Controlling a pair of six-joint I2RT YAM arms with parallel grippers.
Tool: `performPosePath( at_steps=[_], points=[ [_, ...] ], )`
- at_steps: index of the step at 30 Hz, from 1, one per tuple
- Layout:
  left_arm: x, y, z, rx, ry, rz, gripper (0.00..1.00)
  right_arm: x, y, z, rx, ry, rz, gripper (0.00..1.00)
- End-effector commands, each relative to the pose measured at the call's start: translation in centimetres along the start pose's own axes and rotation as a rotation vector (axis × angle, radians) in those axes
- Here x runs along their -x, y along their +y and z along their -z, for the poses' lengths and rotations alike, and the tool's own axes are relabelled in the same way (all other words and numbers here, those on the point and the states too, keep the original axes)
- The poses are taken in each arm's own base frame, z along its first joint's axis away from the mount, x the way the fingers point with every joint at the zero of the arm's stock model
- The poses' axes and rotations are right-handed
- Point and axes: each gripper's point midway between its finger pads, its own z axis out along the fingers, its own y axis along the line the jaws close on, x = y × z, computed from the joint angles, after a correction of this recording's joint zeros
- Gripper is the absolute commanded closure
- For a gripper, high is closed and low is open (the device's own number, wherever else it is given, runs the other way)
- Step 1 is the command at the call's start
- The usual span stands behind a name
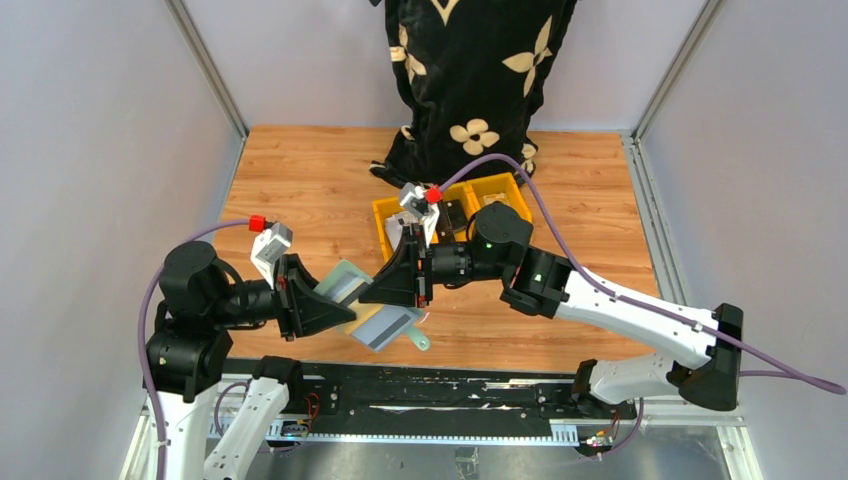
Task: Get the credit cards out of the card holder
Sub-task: Remove the credit card from the card holder.
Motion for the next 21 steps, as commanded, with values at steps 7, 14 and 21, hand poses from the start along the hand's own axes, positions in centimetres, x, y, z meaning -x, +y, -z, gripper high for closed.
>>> performPosePath(
  at_steps=[7, 14, 21],
  points=[
    [-1.3, 1.3, -0.3, 0.005, 0.047, 0.057, 0.99, -1.8, 1.9, 0.8, 0.120, 0.081, 0.030, 0.48],
    [0.4, 0.3, -0.4, -0.022, 0.024, 0.110, 0.99, -2.3, 2.4, 3.0, 0.142, -0.024, 0.017, 0.46],
    [1.6, -0.9, -0.5, -0.063, -0.043, 0.111, 0.66, -3.3, 1.1, 3.6, 0.051, 0.066, 0.009, 0.98]
  ],
)
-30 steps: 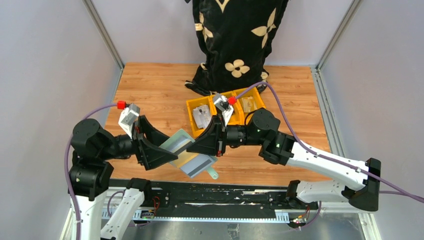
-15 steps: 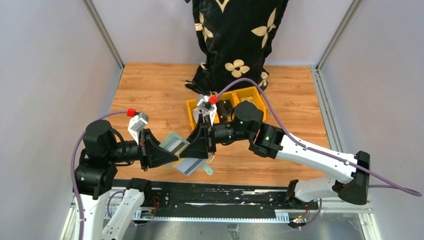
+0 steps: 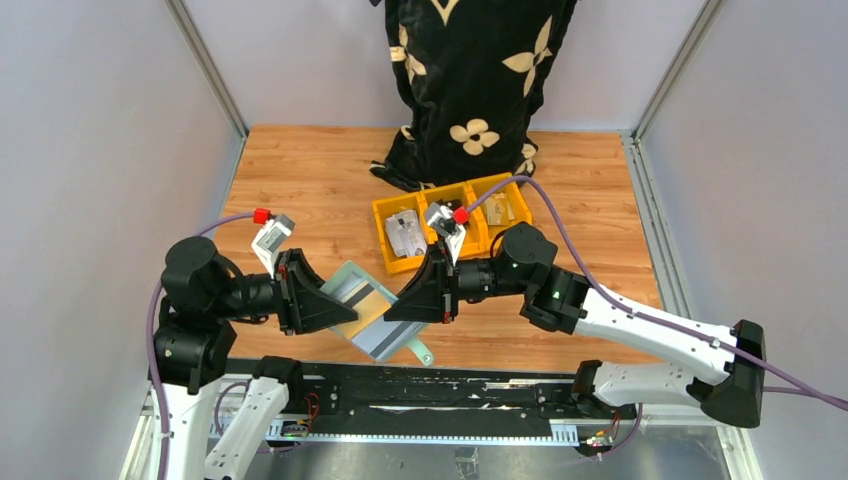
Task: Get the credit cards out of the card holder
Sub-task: Remove the credit card from the card holder.
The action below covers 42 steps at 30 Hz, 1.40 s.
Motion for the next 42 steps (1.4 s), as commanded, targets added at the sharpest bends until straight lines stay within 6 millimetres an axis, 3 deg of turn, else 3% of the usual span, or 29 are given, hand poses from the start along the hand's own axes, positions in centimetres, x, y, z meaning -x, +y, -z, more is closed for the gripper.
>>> performPosePath(
  at_steps=[1, 3, 5, 8, 12, 18, 24, 26, 32, 39, 42],
  points=[
    [1.4, -0.6, -0.1, -0.005, -0.070, -0.029, 0.56, -0.2, 1.1, 0.6, -0.002, 0.102, 0.018, 1.00],
    [0.9, -0.4, -0.1, -0.007, -0.065, -0.032, 0.34, -0.3, 0.8, 0.5, -0.035, 0.178, 0.023, 1.00],
    [0.5, -0.1, -0.1, -0.009, -0.055, -0.029, 0.23, 0.1, 1.0, 0.2, -0.043, 0.249, 0.044, 1.00],
    [0.2, 0.1, -0.1, -0.005, -0.054, -0.037, 0.14, -0.7, 0.5, -0.3, -0.066, 0.364, 0.039, 1.00],
    [-1.1, 0.7, 0.0, 0.000, -0.031, -0.091, 0.16, -1.4, -1.1, -1.1, -0.142, 0.476, 0.063, 1.00],
    [-2.9, 3.1, 0.6, 0.115, 0.036, -0.196, 0.24, -2.3, -3.3, -1.5, -0.281, 0.616, 0.100, 1.00],
    [-3.3, 6.6, 1.5, 0.285, 0.065, -0.315, 0.47, -3.4, -3.4, -1.5, -0.333, 0.735, 0.128, 1.00],
    [-3.6, 7.0, 1.7, 0.297, 0.087, -0.329, 0.52, -3.6, -3.2, -1.4, -0.322, 0.737, 0.130, 1.00],
    [-4.5, 5.0, 1.1, 0.165, 0.101, -0.270, 0.55, -3.5, -1.6, -1.2, -0.233, 0.695, 0.147, 1.00],
    [-5.1, 1.1, 0.6, -0.049, 0.110, -0.119, 0.39, -3.7, -0.9, -1.3, -0.159, 0.661, 0.128, 1.00],
    [-5.2, 0.5, 0.7, -0.064, 0.107, -0.127, 0.45, -3.4, -0.6, -1.3, -0.140, 0.642, 0.123, 1.00]
  ],
)
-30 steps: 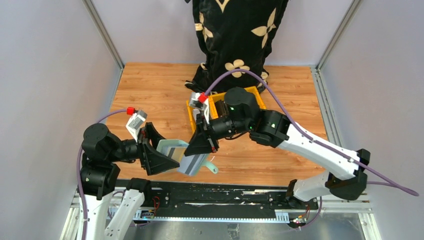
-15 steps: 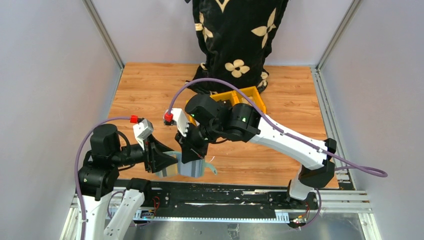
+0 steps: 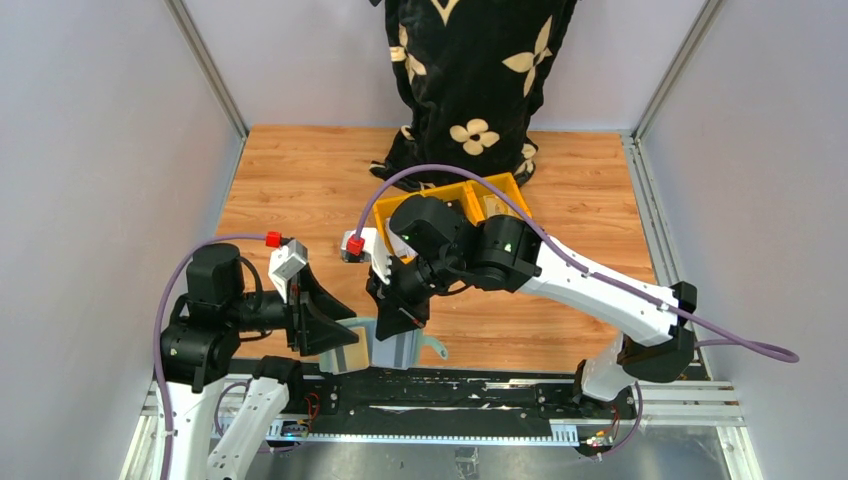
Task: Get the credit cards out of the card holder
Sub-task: Remove the credit card from the card holder.
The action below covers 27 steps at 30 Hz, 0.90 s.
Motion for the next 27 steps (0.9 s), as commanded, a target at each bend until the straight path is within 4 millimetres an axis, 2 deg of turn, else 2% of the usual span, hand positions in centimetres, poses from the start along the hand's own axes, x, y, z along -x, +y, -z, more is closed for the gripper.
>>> performPosePath(
  at_steps=[1, 4, 6, 11, 14, 18, 22, 25, 27],
  points=[
    [-0.3, -3.0, 0.4, -0.137, 0.005, 0.032, 0.51, 1.1, 1.2, 0.9, 0.070, -0.070, 0.028, 1.00],
    [-0.6, -3.1, 0.4, -0.141, 0.005, 0.031, 0.60, 1.3, 1.5, 1.3, 0.094, -0.105, 0.025, 1.00],
    [-0.8, -3.3, 0.4, -0.152, 0.005, 0.039, 0.61, 1.6, 1.7, 1.9, 0.112, -0.138, 0.023, 1.00],
    [-1.0, -4.1, 0.6, -0.176, 0.002, 0.040, 0.43, 2.0, 2.0, 2.5, 0.164, -0.209, 0.004, 1.00],
    [-1.0, -3.7, 0.6, -0.149, -0.001, 0.022, 0.42, 2.1, 2.2, 2.6, 0.180, -0.225, 0.001, 1.00],
    [-0.6, -2.5, 0.4, -0.092, 0.005, 0.037, 0.56, 2.1, 2.3, 2.5, 0.192, -0.225, -0.003, 1.00],
    [-0.1, -3.2, 0.4, -0.131, 0.005, 0.043, 0.66, 1.8, 2.3, 2.5, 0.193, -0.225, 0.000, 1.00],
    [0.0, -3.7, 0.5, -0.164, 0.005, 0.040, 0.82, 1.8, 2.2, 2.4, 0.210, -0.241, 0.010, 1.00],
    [0.0, -3.8, 0.5, -0.185, 0.008, 0.055, 0.91, 1.9, 1.9, 2.3, 0.226, -0.255, 0.013, 0.94]
  ],
)
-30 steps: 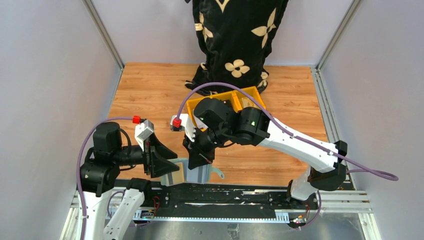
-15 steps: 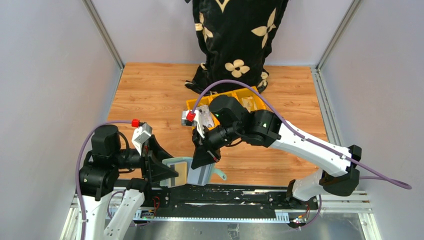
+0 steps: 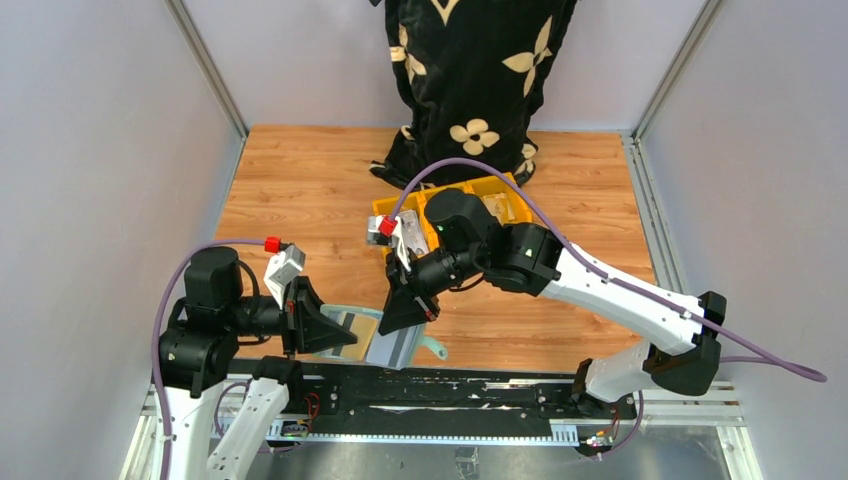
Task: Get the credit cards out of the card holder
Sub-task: Remove the credit card from the card holder.
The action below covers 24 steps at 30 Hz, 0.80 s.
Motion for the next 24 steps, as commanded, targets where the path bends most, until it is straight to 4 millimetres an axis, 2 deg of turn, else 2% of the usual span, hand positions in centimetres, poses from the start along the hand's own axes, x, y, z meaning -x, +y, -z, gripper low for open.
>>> performPosePath(
  at_steps=[1, 6, 8, 11, 14, 17, 20, 24],
  points=[
    [0.2, -2.0, 0.1, -0.107, 0.011, 0.041, 0.94, 1.2, 1.0, 0.7, 0.088, -0.065, 0.026, 0.91],
    [0.8, -2.3, 0.2, -0.128, 0.013, 0.065, 1.00, 1.9, -0.4, 0.8, 0.095, -0.090, 0.000, 0.64],
    [1.0, -2.0, 0.1, -0.108, 0.013, 0.066, 1.00, 2.8, -1.7, 1.8, 0.045, -0.133, -0.009, 0.59],
    [1.4, -0.5, 0.0, -0.025, 0.014, 0.074, 1.00, 5.0, -3.5, 4.8, -0.052, -0.266, -0.026, 0.49],
    [2.2, 1.7, 0.0, 0.093, 0.015, 0.063, 1.00, 7.3, -4.7, 8.8, -0.235, -0.461, -0.007, 0.46],
    [3.2, 4.1, 0.3, 0.220, 0.012, 0.065, 1.00, 7.6, -5.4, 11.5, -0.369, -0.624, -0.032, 0.41],
    [4.3, 5.5, 0.2, 0.271, -0.020, 0.096, 1.00, 7.3, -4.1, 11.2, -0.287, -0.674, -0.054, 0.34],
    [5.9, 5.9, -0.2, 0.272, -0.107, 0.118, 1.00, 5.9, -2.2, 7.4, -0.106, -0.612, -0.089, 0.34]
  ],
)
